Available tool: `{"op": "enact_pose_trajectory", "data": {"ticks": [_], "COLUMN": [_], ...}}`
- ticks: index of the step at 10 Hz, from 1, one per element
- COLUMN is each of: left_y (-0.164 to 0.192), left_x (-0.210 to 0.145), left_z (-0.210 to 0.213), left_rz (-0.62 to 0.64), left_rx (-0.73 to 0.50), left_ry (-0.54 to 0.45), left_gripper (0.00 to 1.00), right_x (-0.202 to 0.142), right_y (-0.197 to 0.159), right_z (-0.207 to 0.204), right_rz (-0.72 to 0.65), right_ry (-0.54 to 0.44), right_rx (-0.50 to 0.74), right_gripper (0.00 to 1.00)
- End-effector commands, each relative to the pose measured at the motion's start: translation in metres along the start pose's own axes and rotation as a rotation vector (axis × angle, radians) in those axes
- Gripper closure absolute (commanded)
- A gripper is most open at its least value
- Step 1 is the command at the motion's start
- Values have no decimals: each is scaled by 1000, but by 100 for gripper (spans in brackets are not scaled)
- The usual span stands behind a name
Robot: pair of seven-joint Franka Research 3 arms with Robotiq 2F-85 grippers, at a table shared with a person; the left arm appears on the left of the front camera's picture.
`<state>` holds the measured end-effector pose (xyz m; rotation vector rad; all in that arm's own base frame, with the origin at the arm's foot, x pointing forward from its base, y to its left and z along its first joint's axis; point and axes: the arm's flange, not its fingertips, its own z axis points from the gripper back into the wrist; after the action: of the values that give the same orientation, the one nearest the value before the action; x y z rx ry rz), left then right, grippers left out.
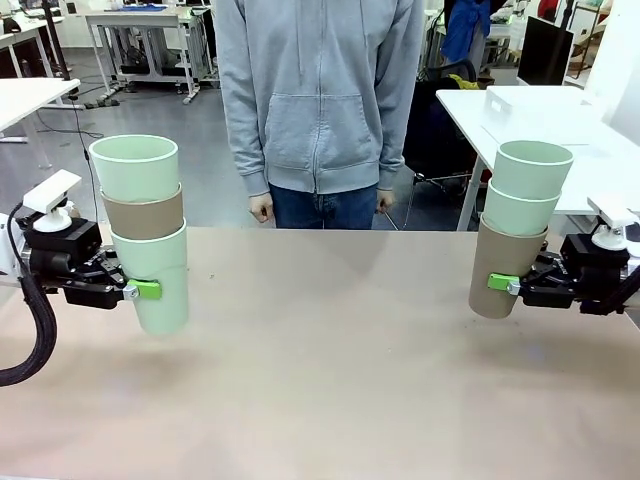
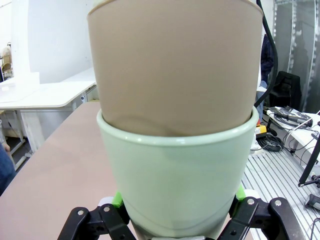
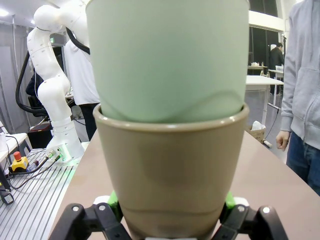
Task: Stack the cups and store them in the basket.
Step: Place the stack of Reusable plastic cups into the Pantry Basket.
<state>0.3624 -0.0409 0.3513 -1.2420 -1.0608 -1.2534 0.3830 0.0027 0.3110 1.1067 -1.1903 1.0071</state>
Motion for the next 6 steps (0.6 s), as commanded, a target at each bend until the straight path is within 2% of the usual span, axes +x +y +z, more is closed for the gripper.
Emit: {"op": "enact_pose_trajectory", "data": {"ticks": [1, 6], "left_y": [-1, -1], "left_x": [3, 3], "left_z": [2, 2], "left_rz": [-13, -13], "left_rx": [2, 2], "left_ry": [-8, -8], "left_gripper": [13, 13], "right_x": [4, 4], "right_y": [0, 0], "right_z": [0, 0], "right_rz": [12, 12], "right_ry": [-1, -1], "right_rx": [-1, -1], "right_gripper": [16, 16]}}
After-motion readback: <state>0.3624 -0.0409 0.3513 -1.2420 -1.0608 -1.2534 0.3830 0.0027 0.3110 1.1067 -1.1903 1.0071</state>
